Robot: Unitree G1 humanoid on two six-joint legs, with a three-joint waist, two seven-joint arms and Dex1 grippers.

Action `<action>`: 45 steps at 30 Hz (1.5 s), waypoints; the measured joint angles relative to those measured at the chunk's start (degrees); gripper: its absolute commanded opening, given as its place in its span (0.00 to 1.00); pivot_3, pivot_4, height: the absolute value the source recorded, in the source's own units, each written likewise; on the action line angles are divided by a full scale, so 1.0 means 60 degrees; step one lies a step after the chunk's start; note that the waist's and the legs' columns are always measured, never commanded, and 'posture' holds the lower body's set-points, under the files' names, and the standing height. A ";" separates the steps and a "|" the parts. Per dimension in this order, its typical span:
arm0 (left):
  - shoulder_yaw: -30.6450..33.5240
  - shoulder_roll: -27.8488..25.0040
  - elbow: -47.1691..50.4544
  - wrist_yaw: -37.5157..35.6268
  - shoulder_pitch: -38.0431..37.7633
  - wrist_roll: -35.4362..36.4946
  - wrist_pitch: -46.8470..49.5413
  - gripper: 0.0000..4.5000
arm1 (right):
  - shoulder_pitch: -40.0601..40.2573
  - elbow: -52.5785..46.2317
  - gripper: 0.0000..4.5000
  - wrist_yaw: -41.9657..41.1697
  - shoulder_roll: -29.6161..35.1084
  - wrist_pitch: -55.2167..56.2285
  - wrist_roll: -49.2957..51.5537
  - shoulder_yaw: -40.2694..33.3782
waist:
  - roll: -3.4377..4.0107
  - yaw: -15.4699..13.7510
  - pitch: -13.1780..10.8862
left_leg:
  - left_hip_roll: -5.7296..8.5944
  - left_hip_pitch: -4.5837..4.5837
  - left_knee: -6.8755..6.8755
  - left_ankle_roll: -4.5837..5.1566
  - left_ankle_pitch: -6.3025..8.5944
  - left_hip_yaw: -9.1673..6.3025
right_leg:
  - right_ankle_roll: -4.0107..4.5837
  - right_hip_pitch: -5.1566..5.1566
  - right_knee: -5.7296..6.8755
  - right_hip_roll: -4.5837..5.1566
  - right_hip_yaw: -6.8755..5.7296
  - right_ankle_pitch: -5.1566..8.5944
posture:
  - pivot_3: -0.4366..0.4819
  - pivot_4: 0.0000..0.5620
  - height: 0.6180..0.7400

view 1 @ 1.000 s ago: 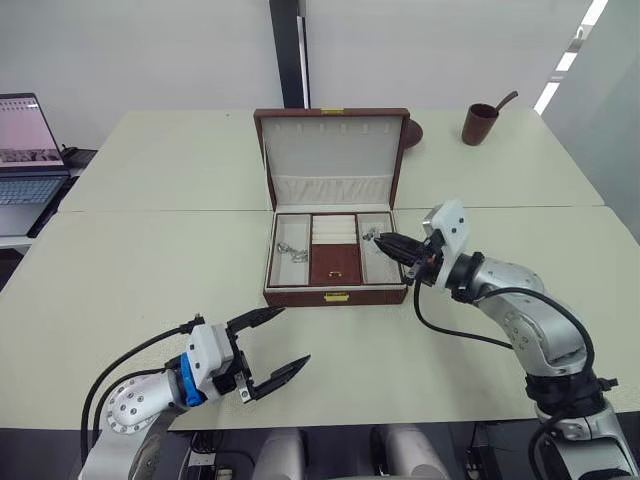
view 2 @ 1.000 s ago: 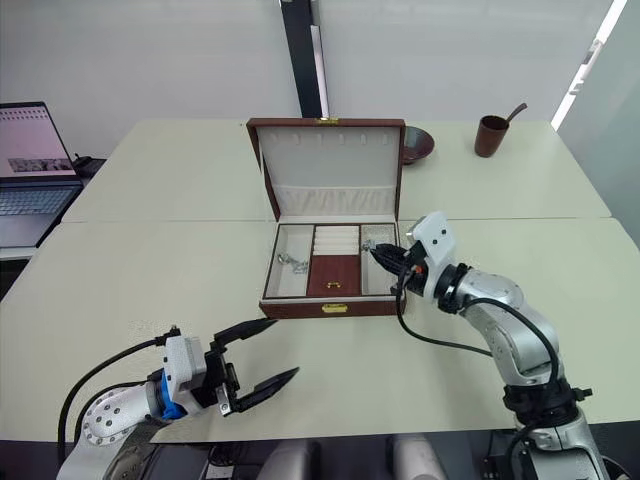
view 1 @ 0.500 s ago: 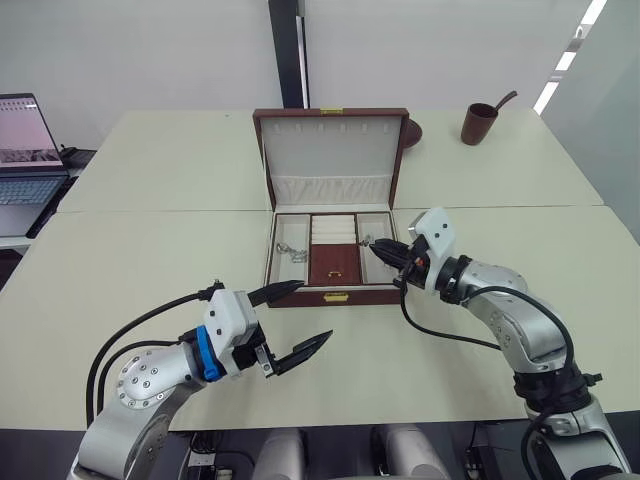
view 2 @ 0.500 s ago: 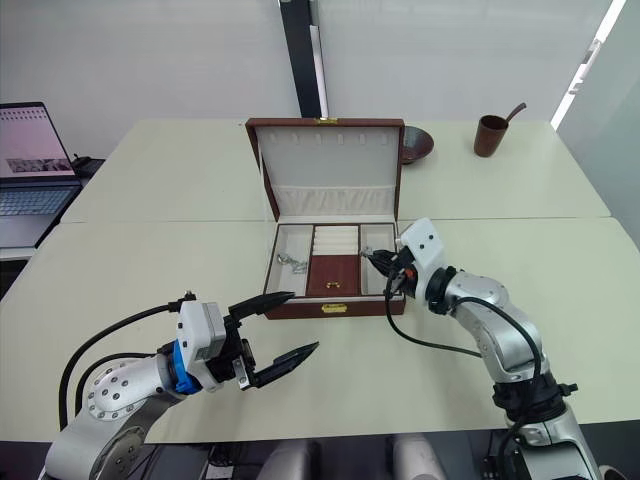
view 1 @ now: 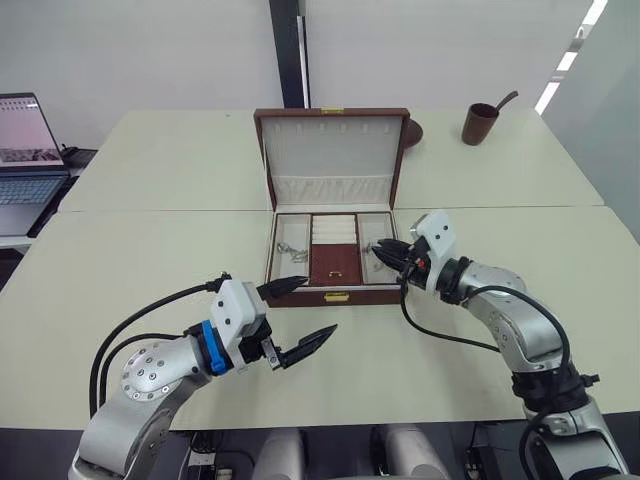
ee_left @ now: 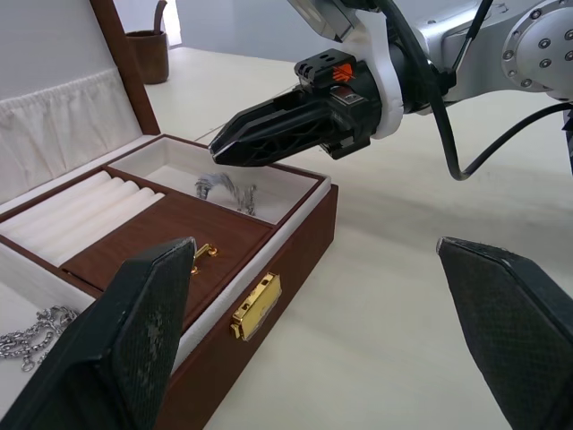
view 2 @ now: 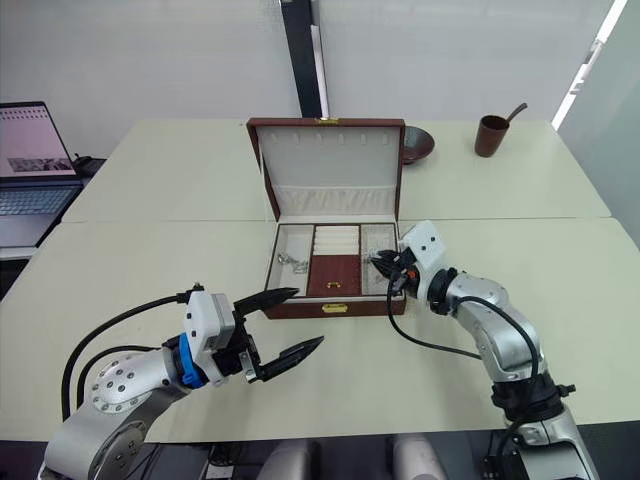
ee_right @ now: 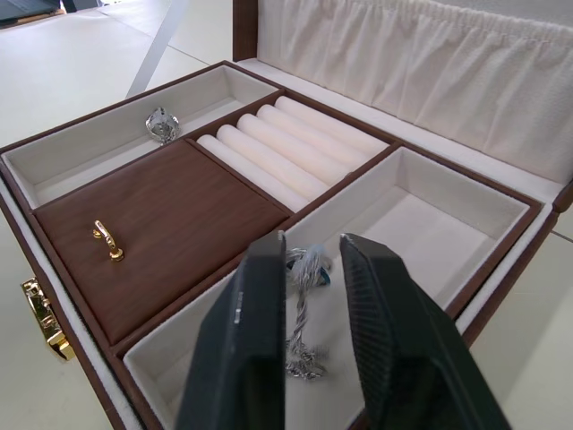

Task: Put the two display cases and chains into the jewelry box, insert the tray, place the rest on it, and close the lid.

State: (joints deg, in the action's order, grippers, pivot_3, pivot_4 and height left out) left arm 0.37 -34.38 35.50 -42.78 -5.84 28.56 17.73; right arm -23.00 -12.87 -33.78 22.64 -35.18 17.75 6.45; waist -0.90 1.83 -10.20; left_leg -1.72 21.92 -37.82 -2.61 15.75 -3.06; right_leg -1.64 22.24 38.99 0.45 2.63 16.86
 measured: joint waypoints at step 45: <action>0.5459 0.0489 -0.6051 0.1605 -0.0772 -0.0377 -0.2008 1.00 | 0.1703 0.6605 1.00 -0.3210 0.2951 0.5308 0.0605 -0.3657 | -0.0011 -0.0008 -0.0018 | 0.0004 -0.0010 -0.0004 0.0000 0.0000 0.0018 | -0.0004 -0.0008 0.0000 0.0012 0.0010 -0.0004 | 0.48 0.27 1.00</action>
State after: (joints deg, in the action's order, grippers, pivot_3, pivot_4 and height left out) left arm 33.13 -31.44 -0.81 -33.15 -10.47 26.30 5.68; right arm -12.78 26.76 -53.04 40.35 -3.33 21.38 -15.49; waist -0.96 1.78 -10.31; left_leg -1.70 21.86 -37.84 -2.61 15.75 -2.95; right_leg -1.66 22.19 38.99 0.52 2.69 16.84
